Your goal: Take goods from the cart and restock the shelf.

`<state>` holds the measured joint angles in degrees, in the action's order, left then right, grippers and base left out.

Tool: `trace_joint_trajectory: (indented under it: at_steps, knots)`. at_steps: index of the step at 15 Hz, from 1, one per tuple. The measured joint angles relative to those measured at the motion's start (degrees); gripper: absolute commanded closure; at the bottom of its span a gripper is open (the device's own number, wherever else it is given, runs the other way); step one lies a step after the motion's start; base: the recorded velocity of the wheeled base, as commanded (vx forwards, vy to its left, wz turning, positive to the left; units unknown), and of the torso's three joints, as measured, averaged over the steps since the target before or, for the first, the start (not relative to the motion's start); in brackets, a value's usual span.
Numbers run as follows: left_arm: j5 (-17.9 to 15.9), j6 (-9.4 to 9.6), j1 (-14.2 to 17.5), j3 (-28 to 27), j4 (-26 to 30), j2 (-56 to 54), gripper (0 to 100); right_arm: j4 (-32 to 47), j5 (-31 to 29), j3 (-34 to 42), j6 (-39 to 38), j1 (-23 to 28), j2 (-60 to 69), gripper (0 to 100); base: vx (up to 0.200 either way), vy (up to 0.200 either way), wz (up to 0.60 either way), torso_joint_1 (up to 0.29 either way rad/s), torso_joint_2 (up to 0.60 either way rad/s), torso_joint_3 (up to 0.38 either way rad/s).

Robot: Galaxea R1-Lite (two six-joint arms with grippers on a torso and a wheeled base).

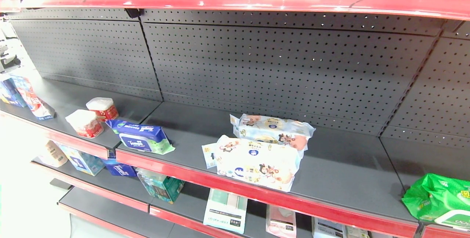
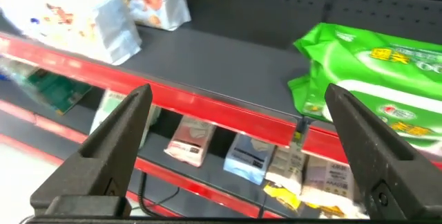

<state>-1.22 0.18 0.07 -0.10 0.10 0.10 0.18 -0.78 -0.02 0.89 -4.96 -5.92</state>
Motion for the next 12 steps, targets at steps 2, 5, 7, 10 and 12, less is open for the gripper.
trace_joint_trajectory:
  at_steps: [2, 5, 7, 10, 12]
  knots:
    - [0.0, 0.0, 0.0, 0.0, 0.0, 0.0, 0, 0.0, 0.0, 0.0, 0.0, 4.1, -0.1, 0, 0.0, 0.0, 0.0, 0.0, 0.0, 0.0]
    - [0.0, -0.07, 0.0, 0.0, 0.0, 0.0, 0, 0.0, 0.4, -0.1, -0.3, 5.8, 2.4, 0, 0.0, 0.0, 0.0, 0.0, 0.0, 0.0]
    - [0.0, -0.13, -0.1, 0.0, 0.0, 0.0, 0, 0.0, 0.7, 0.0, -0.2, 5.1, 4.4, 0, 0.0, 0.0, 0.0, 0.0, 0.0, 0.0]
    - [0.0, -0.23, 0.0, 0.0, 0.0, 0.0, 0, -0.1, 0.2, 0.0, -0.5, 4.9, 5.5, 0, 0.0, 0.0, 0.0, 0.0, 0.0, 0.0]
    - [0.0, -0.23, 0.0, 0.0, 0.0, 0.0, 0, -0.1, -0.1, 0.0, -0.5, 4.9, 5.7, 0, 0.0, 0.0, 0.0, 0.0, 0.0, 0.0]
